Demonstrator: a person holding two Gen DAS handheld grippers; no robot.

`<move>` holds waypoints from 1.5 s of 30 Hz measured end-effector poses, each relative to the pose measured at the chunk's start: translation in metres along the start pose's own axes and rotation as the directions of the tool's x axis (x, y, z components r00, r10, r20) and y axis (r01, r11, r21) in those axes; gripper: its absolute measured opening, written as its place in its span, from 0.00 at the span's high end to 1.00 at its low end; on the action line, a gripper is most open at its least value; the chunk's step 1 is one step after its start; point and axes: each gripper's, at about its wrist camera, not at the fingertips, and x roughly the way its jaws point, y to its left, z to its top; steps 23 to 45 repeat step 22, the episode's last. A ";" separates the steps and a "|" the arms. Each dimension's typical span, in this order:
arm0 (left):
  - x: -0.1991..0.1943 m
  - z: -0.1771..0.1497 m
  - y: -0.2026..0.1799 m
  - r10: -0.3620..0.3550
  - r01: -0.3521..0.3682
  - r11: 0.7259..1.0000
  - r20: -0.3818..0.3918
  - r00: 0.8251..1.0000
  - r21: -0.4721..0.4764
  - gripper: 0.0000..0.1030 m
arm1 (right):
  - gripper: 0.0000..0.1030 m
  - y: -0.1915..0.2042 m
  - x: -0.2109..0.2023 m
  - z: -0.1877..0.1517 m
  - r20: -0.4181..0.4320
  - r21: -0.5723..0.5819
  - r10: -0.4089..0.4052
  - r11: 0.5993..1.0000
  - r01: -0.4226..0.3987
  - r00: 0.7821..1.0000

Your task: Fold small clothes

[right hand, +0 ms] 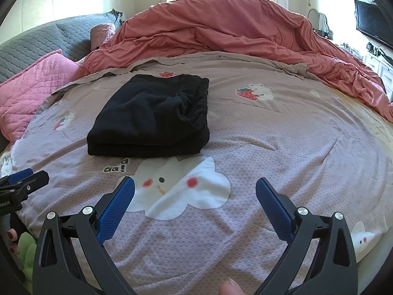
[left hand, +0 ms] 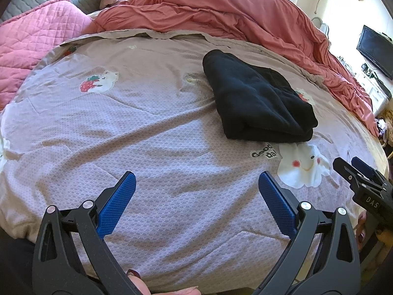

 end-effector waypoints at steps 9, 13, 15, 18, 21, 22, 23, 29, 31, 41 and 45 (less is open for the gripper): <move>0.007 0.007 0.020 0.084 -0.084 0.996 -0.032 0.996 -0.029 0.09 | 0.05 -0.030 0.001 0.001 -0.008 0.088 -0.140 0.986 0.140 0.990; 0.003 0.023 0.069 0.109 -0.111 0.985 -0.023 0.994 -0.131 0.09 | 0.05 -0.084 -0.011 -0.006 -0.004 0.206 -0.335 0.922 0.328 0.942; -0.005 0.037 0.103 0.168 -0.164 0.968 0.007 0.986 -0.191 0.09 | 0.05 -0.130 -0.026 -0.015 -0.020 0.295 -0.452 0.850 0.437 0.892; -0.010 0.062 0.171 0.269 -0.258 0.924 0.000 0.963 -0.283 0.09 | 0.05 -0.205 -0.051 -0.039 -0.096 0.407 -0.627 0.684 0.605 0.773; -0.012 0.080 0.235 0.367 -0.354 0.862 -0.034 0.930 -0.364 0.09 | 0.05 -0.290 -0.082 -0.080 -0.265 0.519 -0.719 0.455 0.723 0.642; -0.012 0.087 0.262 0.408 -0.395 0.831 -0.054 0.911 -0.391 0.09 | 0.05 -0.313 -0.090 -0.094 -0.336 0.538 -0.726 0.375 0.755 0.600; -0.012 0.087 0.262 0.408 -0.395 0.831 -0.054 0.911 -0.391 0.09 | 0.05 -0.313 -0.090 -0.094 -0.336 0.538 -0.726 0.375 0.755 0.600; -0.012 0.087 0.262 0.408 -0.395 0.831 -0.054 0.911 -0.391 0.09 | 0.05 -0.313 -0.090 -0.094 -0.336 0.538 -0.726 0.375 0.755 0.600; -0.012 0.087 0.262 0.408 -0.395 0.831 -0.054 0.911 -0.391 0.09 | 0.05 -0.313 -0.090 -0.094 -0.336 0.538 -0.726 0.375 0.755 0.600; -0.012 0.087 0.262 0.408 -0.395 0.831 -0.054 0.911 -0.391 0.09 | 0.05 -0.313 -0.090 -0.094 -0.336 0.538 -0.726 0.375 0.755 0.600; -0.012 0.087 0.262 0.408 -0.395 0.831 -0.054 0.911 -0.391 0.09 | 0.05 -0.313 -0.090 -0.094 -0.336 0.538 -0.726 0.375 0.755 0.600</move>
